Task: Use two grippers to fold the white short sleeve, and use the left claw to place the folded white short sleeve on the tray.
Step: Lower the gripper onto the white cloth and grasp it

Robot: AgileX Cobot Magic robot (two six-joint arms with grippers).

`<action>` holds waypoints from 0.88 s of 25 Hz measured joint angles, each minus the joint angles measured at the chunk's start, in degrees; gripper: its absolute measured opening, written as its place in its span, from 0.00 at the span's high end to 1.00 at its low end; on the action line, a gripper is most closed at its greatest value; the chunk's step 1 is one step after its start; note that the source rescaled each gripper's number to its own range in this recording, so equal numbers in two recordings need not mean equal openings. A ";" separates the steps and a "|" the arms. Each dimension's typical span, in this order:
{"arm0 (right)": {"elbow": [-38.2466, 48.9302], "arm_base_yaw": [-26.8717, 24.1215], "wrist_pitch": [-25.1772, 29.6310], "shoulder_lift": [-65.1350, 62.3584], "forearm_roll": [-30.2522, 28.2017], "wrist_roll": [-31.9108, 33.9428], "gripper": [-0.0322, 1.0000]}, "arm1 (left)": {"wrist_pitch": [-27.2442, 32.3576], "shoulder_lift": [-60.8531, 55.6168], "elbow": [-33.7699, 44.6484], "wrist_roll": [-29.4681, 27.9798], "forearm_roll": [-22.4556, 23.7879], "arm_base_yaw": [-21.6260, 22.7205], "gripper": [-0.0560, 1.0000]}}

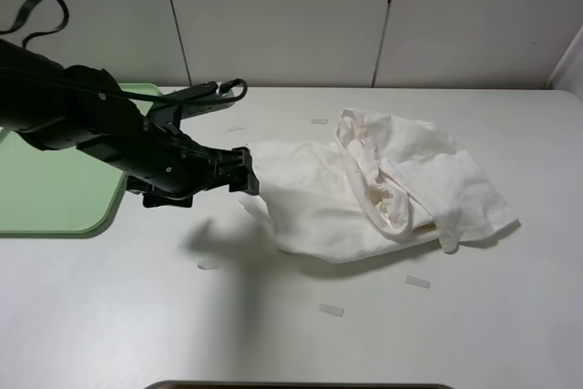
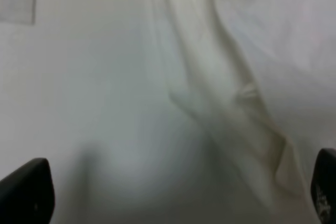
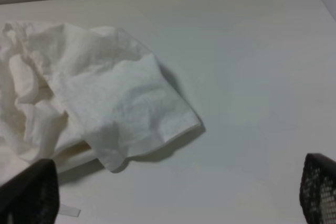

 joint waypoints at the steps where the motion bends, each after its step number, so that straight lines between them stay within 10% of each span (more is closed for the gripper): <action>1: 0.00 0.00 0.00 0.00 0.00 0.00 0.00 | -0.44 1.10 -1.03 -0.13 0.00 -0.45 0.02; 22: 0.00 0.00 0.00 0.00 0.00 0.00 0.00 | -8.66 13.54 -9.38 -6.50 -0.26 -7.47 0.02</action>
